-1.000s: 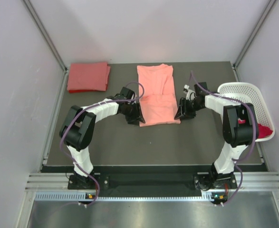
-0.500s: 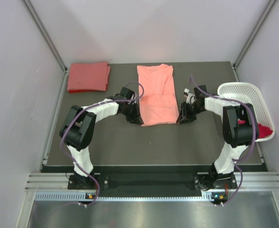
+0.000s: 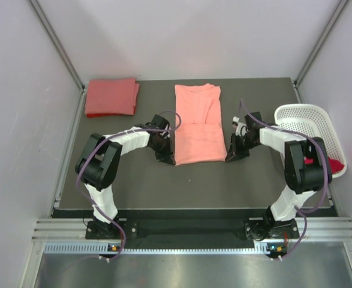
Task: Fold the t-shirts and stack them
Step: Fold the tshirt
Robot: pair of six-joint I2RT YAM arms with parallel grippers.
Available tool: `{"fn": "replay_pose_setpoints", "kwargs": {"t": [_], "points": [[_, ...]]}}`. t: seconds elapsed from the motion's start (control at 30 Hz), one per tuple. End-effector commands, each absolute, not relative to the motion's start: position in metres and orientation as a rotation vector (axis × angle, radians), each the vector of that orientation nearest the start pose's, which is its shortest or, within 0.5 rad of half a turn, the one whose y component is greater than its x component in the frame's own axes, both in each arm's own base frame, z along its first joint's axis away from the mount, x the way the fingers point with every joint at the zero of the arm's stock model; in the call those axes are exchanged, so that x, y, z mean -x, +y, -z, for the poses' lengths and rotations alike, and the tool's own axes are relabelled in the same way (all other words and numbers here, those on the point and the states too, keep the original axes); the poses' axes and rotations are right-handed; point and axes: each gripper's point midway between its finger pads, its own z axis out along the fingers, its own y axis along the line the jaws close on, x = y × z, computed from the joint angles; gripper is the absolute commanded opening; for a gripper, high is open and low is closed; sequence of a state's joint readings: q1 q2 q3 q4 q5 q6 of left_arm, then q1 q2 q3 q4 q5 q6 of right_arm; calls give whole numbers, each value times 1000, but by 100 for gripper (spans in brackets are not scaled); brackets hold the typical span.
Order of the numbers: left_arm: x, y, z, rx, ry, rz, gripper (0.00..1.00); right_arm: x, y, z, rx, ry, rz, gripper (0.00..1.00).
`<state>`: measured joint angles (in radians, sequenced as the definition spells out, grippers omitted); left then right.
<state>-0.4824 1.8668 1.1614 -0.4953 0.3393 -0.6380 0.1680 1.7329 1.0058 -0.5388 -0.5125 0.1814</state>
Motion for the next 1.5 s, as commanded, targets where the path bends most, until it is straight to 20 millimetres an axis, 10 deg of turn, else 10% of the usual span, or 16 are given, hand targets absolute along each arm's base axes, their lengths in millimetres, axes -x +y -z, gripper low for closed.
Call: {"fn": "replay_pose_setpoints", "kwargs": {"t": [0.0, 0.3, 0.37, 0.5, 0.67, 0.8, 1.1, 1.47], "points": [[-269, -230, -29, 98, 2972, 655, 0, -268, 148, -44, 181, 2837, -788, 0], [-261, -232, -39, 40, 2979, 654, 9, -231, 159, -40, 194, 2887, -789, 0], [-267, -228, -49, 6, 2946, 619, 30, -229, 144, -40, 189, 2927, -665, 16], [-271, -221, -81, -75, 2903, 573, 39, -239, 127, -63, 242, 2878, -505, 38], [-309, -245, -125, -183, 2728, 703, 41, -281, 168, -112, 280, 2687, -746, 42], [-344, -276, -133, -246, 2644, 871, 16, -309, 209, -122, 261, 2619, -1014, 24], [-399, -296, -88, -221, 2648, 930, 10, -292, 284, -100, 364, 2636, -1448, 2], [-417, -298, -35, -214, 2733, 932, 9, -236, 235, -33, 217, 2832, -1402, 1]]}}
